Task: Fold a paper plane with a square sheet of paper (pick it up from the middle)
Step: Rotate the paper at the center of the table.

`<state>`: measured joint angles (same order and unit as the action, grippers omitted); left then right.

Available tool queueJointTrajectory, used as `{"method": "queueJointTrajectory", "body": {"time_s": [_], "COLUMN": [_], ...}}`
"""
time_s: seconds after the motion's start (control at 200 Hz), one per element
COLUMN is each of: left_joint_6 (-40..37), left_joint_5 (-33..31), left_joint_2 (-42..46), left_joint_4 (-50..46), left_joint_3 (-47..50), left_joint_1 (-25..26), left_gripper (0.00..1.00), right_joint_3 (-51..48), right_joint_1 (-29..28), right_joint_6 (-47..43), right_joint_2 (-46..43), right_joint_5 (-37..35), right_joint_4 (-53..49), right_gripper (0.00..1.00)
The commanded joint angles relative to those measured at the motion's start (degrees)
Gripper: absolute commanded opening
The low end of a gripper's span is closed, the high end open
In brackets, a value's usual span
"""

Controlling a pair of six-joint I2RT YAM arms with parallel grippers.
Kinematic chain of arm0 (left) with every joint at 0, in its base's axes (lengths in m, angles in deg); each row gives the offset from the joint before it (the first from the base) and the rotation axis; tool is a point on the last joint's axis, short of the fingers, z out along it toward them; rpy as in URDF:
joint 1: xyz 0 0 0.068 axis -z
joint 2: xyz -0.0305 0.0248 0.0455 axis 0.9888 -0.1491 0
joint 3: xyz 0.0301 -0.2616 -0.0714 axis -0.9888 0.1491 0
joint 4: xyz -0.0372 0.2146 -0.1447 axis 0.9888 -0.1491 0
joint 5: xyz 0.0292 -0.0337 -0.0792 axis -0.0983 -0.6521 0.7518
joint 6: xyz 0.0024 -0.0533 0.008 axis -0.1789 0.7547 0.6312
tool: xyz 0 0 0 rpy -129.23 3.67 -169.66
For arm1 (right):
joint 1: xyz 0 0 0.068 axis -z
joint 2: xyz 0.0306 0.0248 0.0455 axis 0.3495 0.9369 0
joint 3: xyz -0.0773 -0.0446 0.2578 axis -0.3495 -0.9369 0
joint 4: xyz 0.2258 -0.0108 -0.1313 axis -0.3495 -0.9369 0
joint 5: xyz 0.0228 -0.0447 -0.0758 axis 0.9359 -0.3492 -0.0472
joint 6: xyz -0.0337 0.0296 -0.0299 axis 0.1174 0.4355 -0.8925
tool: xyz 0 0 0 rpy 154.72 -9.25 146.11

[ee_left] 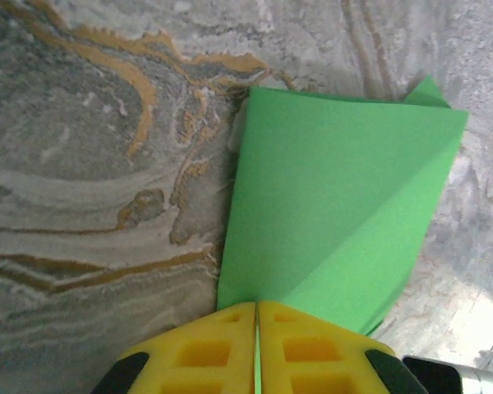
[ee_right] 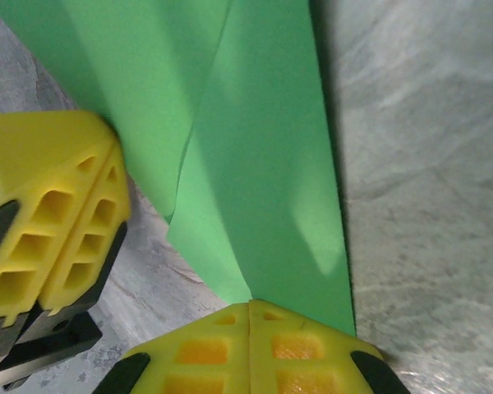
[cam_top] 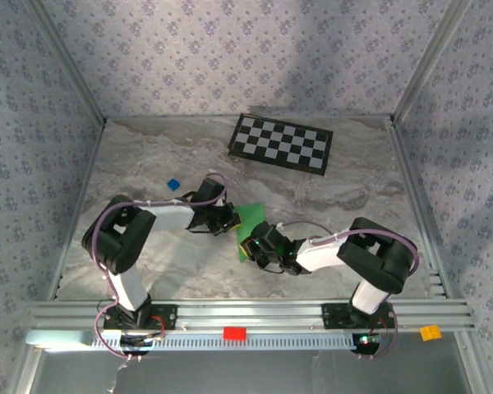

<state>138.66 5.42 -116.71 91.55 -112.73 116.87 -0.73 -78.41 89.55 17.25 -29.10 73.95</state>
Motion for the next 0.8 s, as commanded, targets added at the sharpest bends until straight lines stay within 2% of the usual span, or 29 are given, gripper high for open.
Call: {"method": "queueJointTrajectory", "body": {"time_s": [0.0,0.12,0.205,0.325,0.42,0.49,0.65,0.765,0.795], "left_joint_6": [-0.5,-1.7,-3.5,-6.5,-8.1,-8.8,-10.2,-11.8,-12.1], "left_joint_5": [1.7,1.3,0.9,0.6,0.4,0.8,2.0,2.9,2.9], "left_joint_2": [-1.3,-2.1,-2.1,-1.9,-1.7,-1.7,-1.6,-1.8,-1.7], "left_joint_4": [1.0,-0.8,-2.3,-4.5,-5.7,-5.8,-5.5,-6.1,-6.4], "left_joint_3": [-1.8,-1.9,-1.7,-1.7,-1.7,-1.7,-2.5,-3.5,-3.6], "left_joint_1": [0.6,0.8,0.8,1.1,1.4,1.5,2.6,3.3,3.5], "left_gripper": [0.08,0.06,0.05,0.04,0.04,0.04,0.04,0.04,0.04], "right_joint_3": [-1.6,-0.8,0.6,2.5,3.5,2.3,-0.7,0.1,0.2], "right_joint_1": [-0.3,1.0,2.6,6.0,11.3,14.6,22.2,25.3,25.8], "right_joint_6": [0.7,-4.6,-10.6,-22.9,-33.1,-37.6,-43.2,-44.8,-45.1], "right_joint_2": [-0.4,-2.5,-5.8,-11.2,-14.2,-16.4,-17.9,-18.2,-18.2], "right_joint_5": [-2.0,-0.8,-1.0,-1.0,3.3,6.1,18.6,20.9,21.1], "right_joint_4": [-7.1,-8.9,-16.1,-26.2,-33.0,-32.9,-25.4,-27.5,-28.1], "right_gripper": [0.08,0.13,0.17,0.2,0.2,0.21,0.26,0.28,0.31]}}
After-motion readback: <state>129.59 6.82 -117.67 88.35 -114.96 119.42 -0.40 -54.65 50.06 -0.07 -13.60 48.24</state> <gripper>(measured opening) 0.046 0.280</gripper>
